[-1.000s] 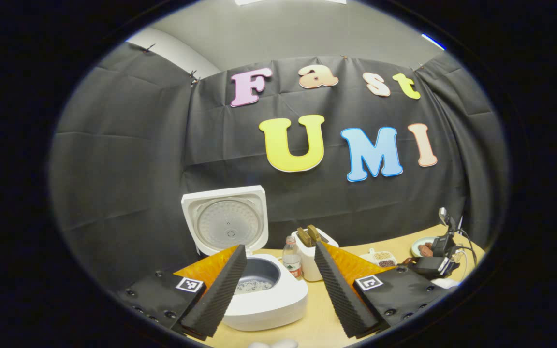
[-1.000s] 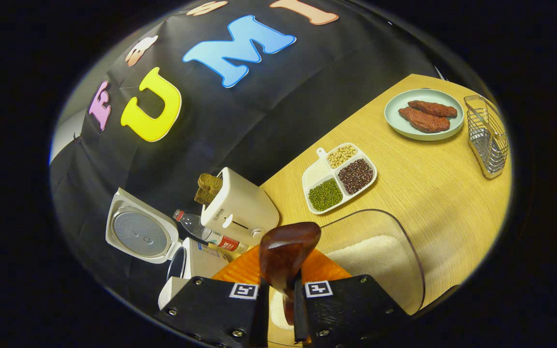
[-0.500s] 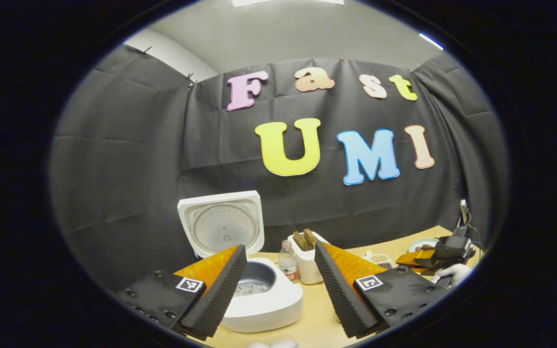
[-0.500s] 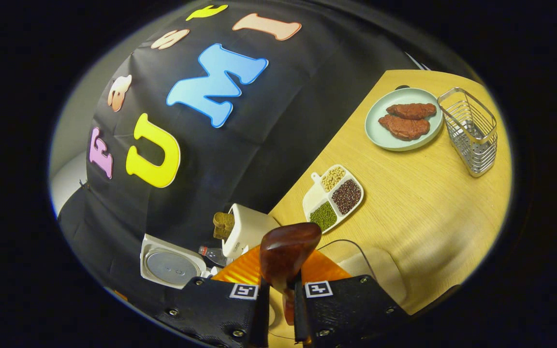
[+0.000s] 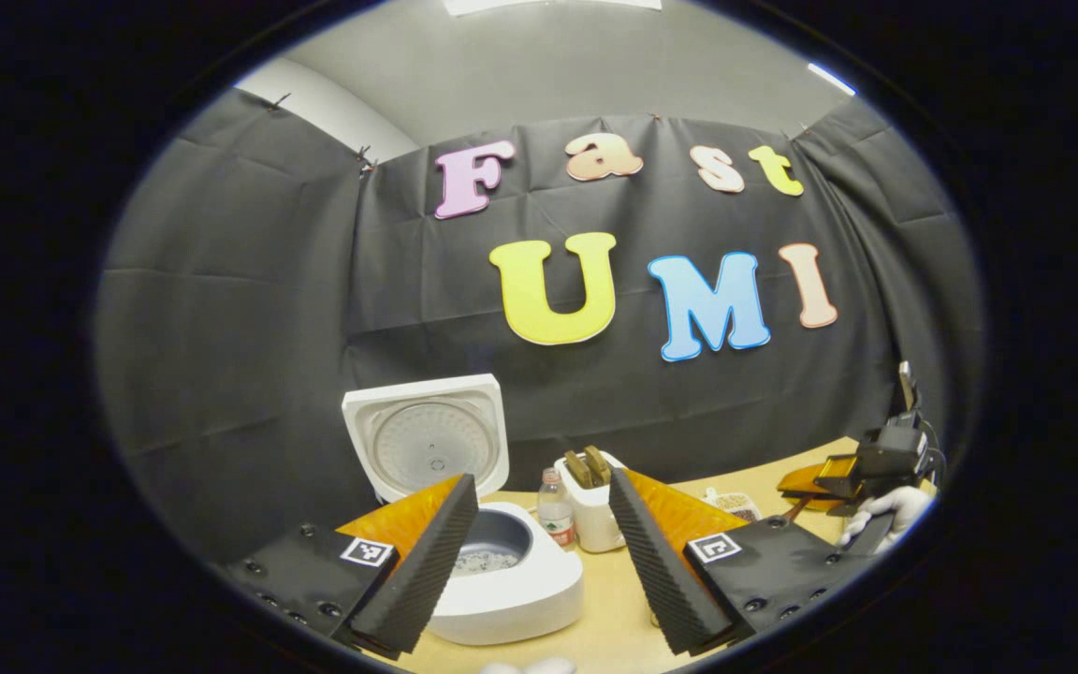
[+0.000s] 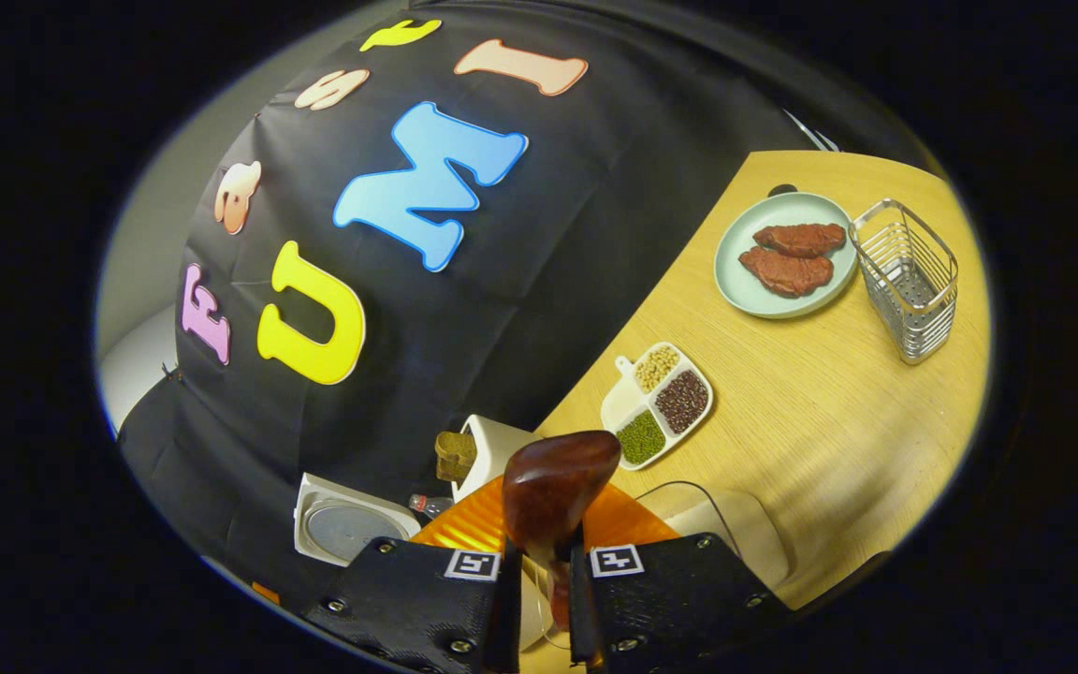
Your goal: Close the left gripper, press the button to open the rice cooker; take a wooden spoon from the chopstick holder with the right hand, scoop a spoonful of rice and pour it into the rice cooker, then put the wooden spoon back into the chopstick holder.
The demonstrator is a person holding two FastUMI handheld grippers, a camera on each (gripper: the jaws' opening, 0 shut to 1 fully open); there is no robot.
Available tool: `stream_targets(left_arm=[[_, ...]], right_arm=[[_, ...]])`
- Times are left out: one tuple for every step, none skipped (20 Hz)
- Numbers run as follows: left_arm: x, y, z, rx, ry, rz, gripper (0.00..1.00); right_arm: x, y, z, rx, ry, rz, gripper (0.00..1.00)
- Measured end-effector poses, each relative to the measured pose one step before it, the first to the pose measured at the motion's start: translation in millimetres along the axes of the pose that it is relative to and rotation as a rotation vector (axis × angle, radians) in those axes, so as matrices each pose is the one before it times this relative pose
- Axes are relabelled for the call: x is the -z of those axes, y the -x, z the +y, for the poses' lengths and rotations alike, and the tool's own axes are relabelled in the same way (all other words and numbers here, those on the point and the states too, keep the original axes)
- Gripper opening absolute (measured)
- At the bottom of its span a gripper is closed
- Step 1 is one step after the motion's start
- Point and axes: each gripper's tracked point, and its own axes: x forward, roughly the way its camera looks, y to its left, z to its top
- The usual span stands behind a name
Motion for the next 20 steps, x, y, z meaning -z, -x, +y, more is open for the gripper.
stream_targets(left_arm=[[0.76,0.40,1.55,-0.00063,-0.00054,-0.00038,0.97],[-0.70,0.83,2.06,-0.00249,-0.00079,-0.00065,0.98],[0.19,0.15,2.55,-0.00275,0.00061,-0.00322,0.99],[-0.83,1.51,1.18,-0.00271,0.00157,0.00003,0.99],[1.19,2.90,1.14,-0.00095,0.00576,-0.00221,0.99],[-0.32,1.77,1.41,-0.00102,0.00432,-0.00025,0.99],[2.58,3.00,0.96,-0.00062,0.00090,0.00273,0.99],[1.39,1.63,1.47,-0.00440,-0.00080,-0.00067,0.99],[-0.23,1.41,3.92,-0.00546,0.00021,-0.00330,0.99],[-0.48,1.75,3.85,-0.00991,0.00057,-0.00321,0.99],[1.41,2.02,4.58,-0.00856,0.00311,-0.00132,0.98],[0.38,1.36,5.04,-0.01209,0.00537,0.00043,0.99],[0.70,0.39,4.64,-0.00877,0.00885,0.00059,0.97],[1.33,1.87,4.81,-0.01339,0.00745,0.00170,0.99],[3.57,0.37,6.49,-0.01346,0.00376,0.00310,0.99],[1.78,1.45,7.44,-0.01731,0.00127,0.00022,0.99],[2.91,0.97,5.73,-0.01553,0.00179,0.00357,0.99],[3.58,0.36,6.04,-0.01439,0.00337,0.00517,0.98],[3.68,0.22,5.25,-0.01105,0.00217,0.00505,0.98],[4.44,1.27,5.73,-0.01473,-0.00216,0.00834,0.98]], right_arm=[[-4.66,2.19,9.07,-0.01031,-0.01579,-0.00225,0.21],[-3.15,0.89,10.74,-0.01496,-0.01248,-0.00239,0.21],[1.19,-0.07,10.39,-0.00782,0.00382,-0.00340,0.21],[-2.63,-1.51,12.65,-0.01463,0.01359,-0.00403,0.25],[-0.52,0.83,14.78,-0.01577,0.00952,-0.00008,0.21],[0.30,-1.56,16.07,-0.01582,-0.00447,0.00488,0.21],[2.28,-2.91,16.19,-0.01743,-0.01738,0.00603,0.20],[4.23,-5.27,14.01,-0.01357,-0.02385,0.01026,0.20],[7.03,-5.36,15.13,-0.01518,-0.01848,0.01234,0.20],[7.51,-8.40,13.67,-0.01139,-0.00861,0.01795,0.21],[10.90,-8.60,13.83,-0.01756,0.00262,0.01973,0.21],[12.36,-7.69,12.98,-0.01066,0.01317,0.02266,0.20],[13.65,-9.27,12.49,-0.01322,0.00140,0.02281,0.21],[13.11,-12.06,12.61,-0.01554,-0.00071,0.02134,0.21],[14.40,-11.84,12.18,-0.01823,-0.00364,0.02843,0.20],[15.94,-13.16,9.02,-0.01317,-0.00309,0.02839,0.20],[17.58,-10.03,6.22,-0.01466,0.00395,0.03027,0.21],[18.89,-10.86,4.76,-0.01075,0.00177,0.03556,0.20],[17.12,-14.72,2.89,-0.00171,0.01930,0.03439,0.20],[14.04,-13.71,2.90,-0.01038,0.01160,0.02815,0.21]])
